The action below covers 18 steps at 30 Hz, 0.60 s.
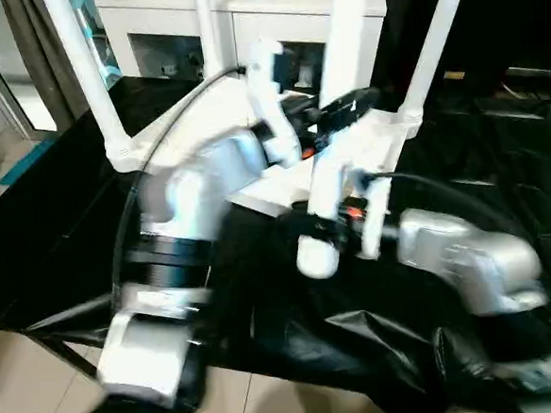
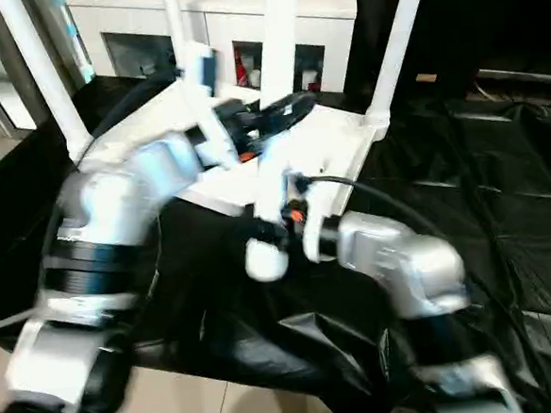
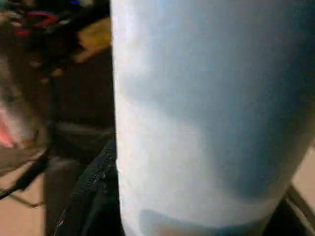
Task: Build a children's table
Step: Pick table leg
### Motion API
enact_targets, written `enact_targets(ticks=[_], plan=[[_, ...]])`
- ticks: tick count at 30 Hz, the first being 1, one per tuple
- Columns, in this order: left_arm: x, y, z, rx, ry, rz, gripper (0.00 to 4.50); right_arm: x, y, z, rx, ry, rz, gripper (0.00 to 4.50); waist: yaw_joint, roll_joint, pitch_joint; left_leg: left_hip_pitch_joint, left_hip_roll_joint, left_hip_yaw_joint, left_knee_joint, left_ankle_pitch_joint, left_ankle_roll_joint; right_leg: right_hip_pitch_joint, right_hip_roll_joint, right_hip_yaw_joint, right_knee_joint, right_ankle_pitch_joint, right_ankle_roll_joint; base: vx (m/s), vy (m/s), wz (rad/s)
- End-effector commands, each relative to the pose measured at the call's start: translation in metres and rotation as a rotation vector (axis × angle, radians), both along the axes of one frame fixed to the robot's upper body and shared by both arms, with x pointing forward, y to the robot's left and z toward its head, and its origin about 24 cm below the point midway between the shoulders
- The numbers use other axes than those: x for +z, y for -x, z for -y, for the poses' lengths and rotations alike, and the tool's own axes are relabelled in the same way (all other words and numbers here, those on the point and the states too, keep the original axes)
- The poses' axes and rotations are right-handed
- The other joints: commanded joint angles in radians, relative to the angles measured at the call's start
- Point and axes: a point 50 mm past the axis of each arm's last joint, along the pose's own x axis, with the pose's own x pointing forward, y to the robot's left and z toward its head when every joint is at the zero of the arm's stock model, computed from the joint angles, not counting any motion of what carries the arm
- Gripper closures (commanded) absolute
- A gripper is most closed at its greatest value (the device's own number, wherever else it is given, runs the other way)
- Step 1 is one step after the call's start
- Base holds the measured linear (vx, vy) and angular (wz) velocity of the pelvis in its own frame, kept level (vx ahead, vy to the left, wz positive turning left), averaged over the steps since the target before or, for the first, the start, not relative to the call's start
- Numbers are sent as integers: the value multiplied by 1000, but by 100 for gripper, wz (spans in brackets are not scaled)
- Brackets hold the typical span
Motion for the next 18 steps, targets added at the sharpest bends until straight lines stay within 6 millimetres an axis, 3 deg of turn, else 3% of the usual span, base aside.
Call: enact_targets(ticks=[1, 4, 12, 13, 18], plan=[[-17, -8, -12, 136, -79, -56, 219, 25, -1, -15, 45, -22, 145, 260, 3, -16, -82, 12, 35, -15, -64, -79, 21, 62, -72, 53, -66, -199, -152, 0, 0, 0], [-19, -8, -12, 174, -113, -49, 258, 26, -3, -17, 27, -10, 155, 260, 2, -14, -82, 13, 37, -15, -64, -78, 25, 61, -71, 53, -63, -170, -161, 0, 0, 0], [-17, -7, -10, 196, -127, -9, 271, 27, -8, -21, -2, 35, 177, 260, 0, -12, -80, 15, 37, -14, -65, -96, 26, 62, -72, 54, -63, -163, -179, 0, 0, 0], [-14, -5, -9, 160, -102, 3, 271, 29, -8, -20, 12, 4, 166, 204, 1, -12, -81, 16, 36, -13, -64, -98, 25, 62, -72, 55, -63, -166, -177, 0, 0, 0], [0, 1, -12, -29, 42, 15, 271, 32, 0, -7, 122, -60, 109, 162, 3, -14, -80, 16, 35, -13, -64, -104, 29, 65, -73, 54, -65, -188, -169, 0, 0, 0]])
